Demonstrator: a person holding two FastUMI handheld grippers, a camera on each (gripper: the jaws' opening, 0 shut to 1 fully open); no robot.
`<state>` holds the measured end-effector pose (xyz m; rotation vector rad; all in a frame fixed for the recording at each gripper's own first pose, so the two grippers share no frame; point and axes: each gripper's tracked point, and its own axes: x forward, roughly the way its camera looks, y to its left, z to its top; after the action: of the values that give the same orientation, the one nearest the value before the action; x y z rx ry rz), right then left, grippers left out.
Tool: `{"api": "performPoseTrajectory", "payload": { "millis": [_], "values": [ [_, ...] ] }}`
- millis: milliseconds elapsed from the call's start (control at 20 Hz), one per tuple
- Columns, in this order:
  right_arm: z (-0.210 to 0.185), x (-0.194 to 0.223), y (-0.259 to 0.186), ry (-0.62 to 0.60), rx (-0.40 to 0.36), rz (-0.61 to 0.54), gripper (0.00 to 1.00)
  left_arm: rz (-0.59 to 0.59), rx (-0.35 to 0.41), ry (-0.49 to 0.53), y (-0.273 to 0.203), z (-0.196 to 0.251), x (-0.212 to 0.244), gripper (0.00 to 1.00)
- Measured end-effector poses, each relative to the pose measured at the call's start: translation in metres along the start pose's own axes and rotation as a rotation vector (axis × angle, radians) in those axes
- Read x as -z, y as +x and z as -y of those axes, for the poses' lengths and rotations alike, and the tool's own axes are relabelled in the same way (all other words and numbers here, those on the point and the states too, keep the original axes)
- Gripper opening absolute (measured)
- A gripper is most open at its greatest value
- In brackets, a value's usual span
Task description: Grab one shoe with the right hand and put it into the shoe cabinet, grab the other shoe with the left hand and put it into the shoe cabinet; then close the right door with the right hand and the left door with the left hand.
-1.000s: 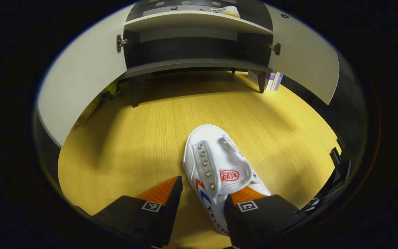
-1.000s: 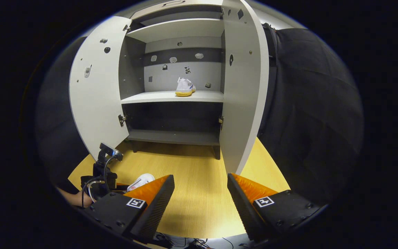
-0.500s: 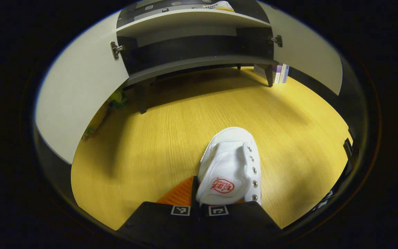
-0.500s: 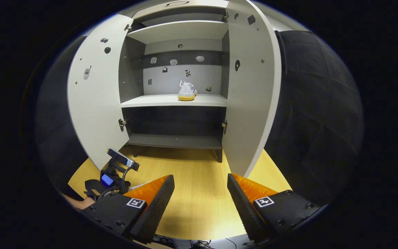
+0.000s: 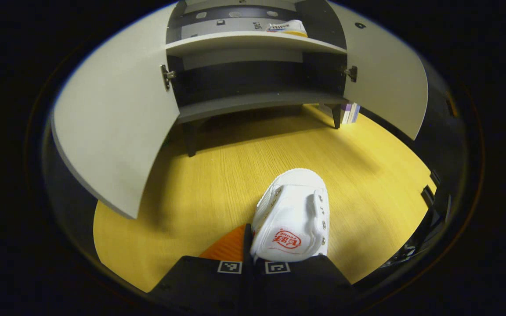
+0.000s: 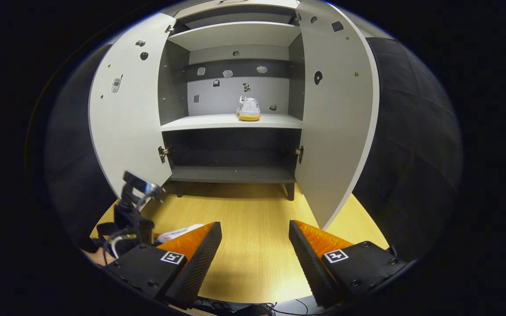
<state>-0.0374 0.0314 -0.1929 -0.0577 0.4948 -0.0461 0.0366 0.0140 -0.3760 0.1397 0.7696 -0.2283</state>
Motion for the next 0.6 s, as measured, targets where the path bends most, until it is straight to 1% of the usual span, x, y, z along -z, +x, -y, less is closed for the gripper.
{"api": "performPoseTrajectory", "payload": {
  "millis": [50, 150, 250, 450, 500, 600],
  "values": [
    [0.002, -0.001, 0.004, -0.006, -0.006, 0.004, 0.98, 0.023, -0.009, -0.009, -0.01, -0.003, -0.013, 0.05],
    [0.009, -0.007, 0.015, -0.028, -0.014, 0.022, 0.98, 0.065, -0.031, 0.021, -0.028, -0.005, -0.043, 0.05],
    [0.015, -0.013, 0.025, -0.026, -0.039, 0.027, 0.98, 0.106, -0.074, 0.038, -0.047, -0.007, -0.078, 0.05],
    [0.028, -0.018, 0.037, -0.029, -0.089, 0.046, 0.98, 0.165, -0.114, -0.043, -0.076, -0.004, -0.145, 0.05],
    [0.032, -0.019, 0.039, -0.033, -0.099, 0.052, 0.98, 0.176, -0.135, -0.048, -0.079, -0.006, -0.162, 0.05],
    [0.033, -0.018, 0.039, -0.029, -0.143, 0.06, 0.99, 0.208, -0.178, -0.061, -0.087, -0.012, -0.197, 0.05]
  ]
}}
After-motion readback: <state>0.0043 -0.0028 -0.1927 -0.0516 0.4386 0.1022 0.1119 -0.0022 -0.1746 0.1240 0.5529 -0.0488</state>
